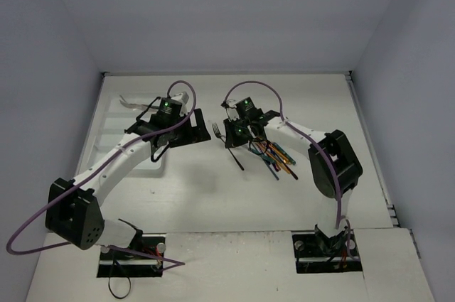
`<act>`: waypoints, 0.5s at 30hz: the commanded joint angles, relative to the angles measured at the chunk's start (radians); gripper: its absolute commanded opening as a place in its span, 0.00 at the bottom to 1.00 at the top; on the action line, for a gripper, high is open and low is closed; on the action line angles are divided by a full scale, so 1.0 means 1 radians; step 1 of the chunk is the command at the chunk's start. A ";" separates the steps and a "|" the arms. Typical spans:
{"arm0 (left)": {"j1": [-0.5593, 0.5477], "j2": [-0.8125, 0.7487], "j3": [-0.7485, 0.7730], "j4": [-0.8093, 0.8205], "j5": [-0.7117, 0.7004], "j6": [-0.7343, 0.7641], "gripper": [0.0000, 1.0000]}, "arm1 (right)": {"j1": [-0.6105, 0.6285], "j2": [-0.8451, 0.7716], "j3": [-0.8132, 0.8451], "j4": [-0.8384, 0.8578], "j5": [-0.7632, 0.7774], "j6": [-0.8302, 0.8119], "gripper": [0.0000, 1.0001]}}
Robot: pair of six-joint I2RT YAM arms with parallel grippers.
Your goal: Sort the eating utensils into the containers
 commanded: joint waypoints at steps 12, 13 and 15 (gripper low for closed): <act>-0.005 -0.069 -0.035 0.149 0.005 -0.126 0.82 | -0.006 -0.105 0.101 0.074 -0.125 0.010 0.00; -0.005 -0.063 -0.048 0.184 0.004 -0.142 0.82 | -0.004 -0.107 0.103 0.076 -0.123 0.010 0.00; -0.005 -0.053 -0.071 0.239 -0.001 -0.197 0.81 | 0.003 -0.121 0.101 0.079 -0.121 0.015 0.00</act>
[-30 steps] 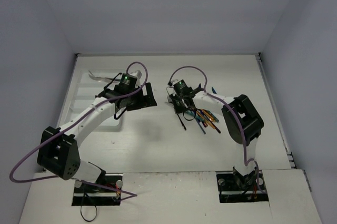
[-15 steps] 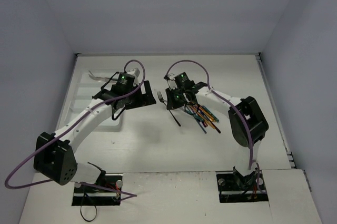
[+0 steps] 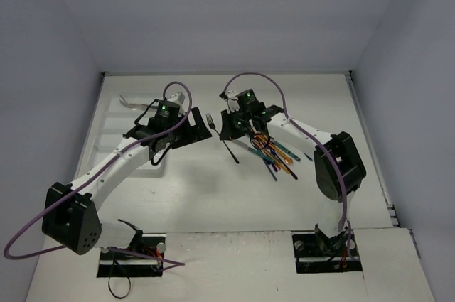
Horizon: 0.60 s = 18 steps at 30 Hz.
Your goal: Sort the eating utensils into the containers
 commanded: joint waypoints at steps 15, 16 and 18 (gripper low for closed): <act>-0.018 0.106 0.013 0.397 -0.091 -0.238 0.55 | 0.072 -0.153 0.046 0.066 0.023 0.025 0.00; -0.018 0.110 0.013 0.402 -0.104 -0.243 0.53 | 0.075 -0.156 0.046 0.068 0.025 0.027 0.00; -0.018 0.117 0.019 0.409 -0.117 -0.254 0.46 | 0.079 -0.161 0.045 0.070 0.033 0.032 0.00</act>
